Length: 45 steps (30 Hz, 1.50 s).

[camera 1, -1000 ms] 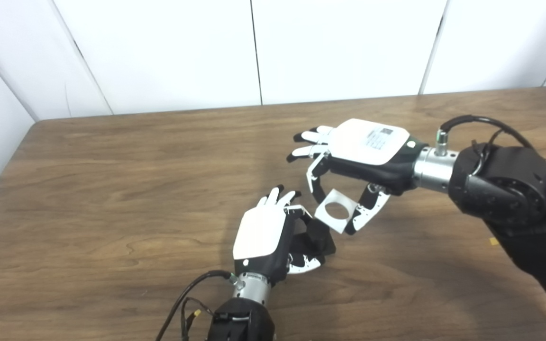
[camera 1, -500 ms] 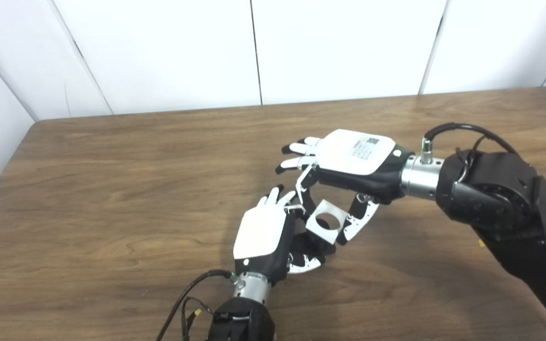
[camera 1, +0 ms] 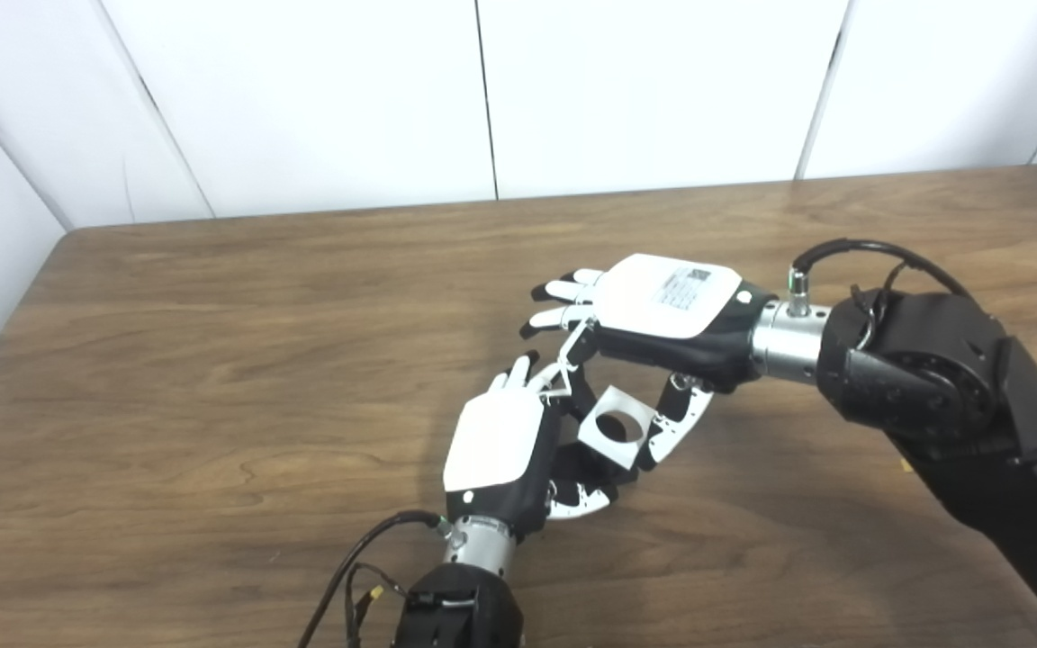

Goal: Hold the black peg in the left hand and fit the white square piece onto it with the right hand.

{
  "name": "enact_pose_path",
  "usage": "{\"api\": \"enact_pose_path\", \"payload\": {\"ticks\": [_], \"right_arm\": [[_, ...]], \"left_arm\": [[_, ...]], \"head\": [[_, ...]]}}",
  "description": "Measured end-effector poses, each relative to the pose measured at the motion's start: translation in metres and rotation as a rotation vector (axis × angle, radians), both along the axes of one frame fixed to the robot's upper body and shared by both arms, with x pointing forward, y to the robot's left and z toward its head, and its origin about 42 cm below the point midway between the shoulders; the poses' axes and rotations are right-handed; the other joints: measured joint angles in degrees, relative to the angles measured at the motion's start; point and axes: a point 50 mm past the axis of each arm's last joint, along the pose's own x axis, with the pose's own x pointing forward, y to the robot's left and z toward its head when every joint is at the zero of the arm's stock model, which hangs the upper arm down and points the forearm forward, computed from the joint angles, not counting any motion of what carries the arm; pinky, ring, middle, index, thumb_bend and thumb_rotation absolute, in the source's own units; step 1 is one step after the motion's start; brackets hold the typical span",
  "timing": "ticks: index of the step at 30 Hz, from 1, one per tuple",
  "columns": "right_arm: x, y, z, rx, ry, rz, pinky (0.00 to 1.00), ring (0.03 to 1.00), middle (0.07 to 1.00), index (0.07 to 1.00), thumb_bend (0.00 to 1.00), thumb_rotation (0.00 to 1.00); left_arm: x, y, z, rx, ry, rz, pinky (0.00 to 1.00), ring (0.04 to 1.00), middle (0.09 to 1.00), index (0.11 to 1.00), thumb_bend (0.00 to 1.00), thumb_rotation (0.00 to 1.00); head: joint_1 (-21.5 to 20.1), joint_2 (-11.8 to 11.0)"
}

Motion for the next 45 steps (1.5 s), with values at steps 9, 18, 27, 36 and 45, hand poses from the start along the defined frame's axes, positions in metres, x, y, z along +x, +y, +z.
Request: {"api": "enact_pose_path", "payload": {"ticks": [9, 18, 27, 36, 45], "right_arm": [[0.0015, -0.0001, -0.0013, -0.003, 0.005, -0.003, 1.00, 1.000, 0.923, 0.491, 0.52, 0.14], [0.0045, -0.0010, -0.0037, -0.007, 0.015, -0.010, 1.00, 1.000, 0.923, 0.491, 0.52, 0.14], [0.0059, -0.0005, -0.0053, -0.008, 0.022, -0.011, 1.00, 1.000, 0.922, 0.491, 0.52, 0.14], [0.0049, 0.0033, -0.0067, -0.007, 0.025, -0.002, 1.00, 1.000, 0.925, 0.491, 0.52, 0.14], [0.0061, 0.0079, -0.0094, -0.008, 0.026, 0.000, 1.00, 1.000, 0.929, 0.491, 0.52, 0.14]], "left_arm": [[-0.0004, -0.0004, 0.0004, 0.007, -0.004, 0.000, 0.96, 0.995, 0.909, 0.492, 0.52, 0.07], [-0.0005, -0.0007, 0.0006, 0.007, -0.009, 0.000, 0.96, 0.992, 0.906, 0.492, 0.52, 0.07], [-0.0008, -0.0012, 0.0006, 0.007, -0.013, -0.002, 0.95, 0.988, 0.904, 0.492, 0.52, 0.07], [-0.0009, -0.0016, 0.0000, 0.008, -0.024, -0.002, 0.92, 0.978, 0.896, 0.491, 0.52, 0.07], [-0.0011, -0.0018, 0.0000, 0.010, -0.025, -0.003, 0.93, 0.978, 0.896, 0.491, 0.52, 0.07]], "head": [[0.3, -0.1], [0.4, -0.2], [0.4, -0.2], [0.4, 0.0], [0.6, 0.0]]}}
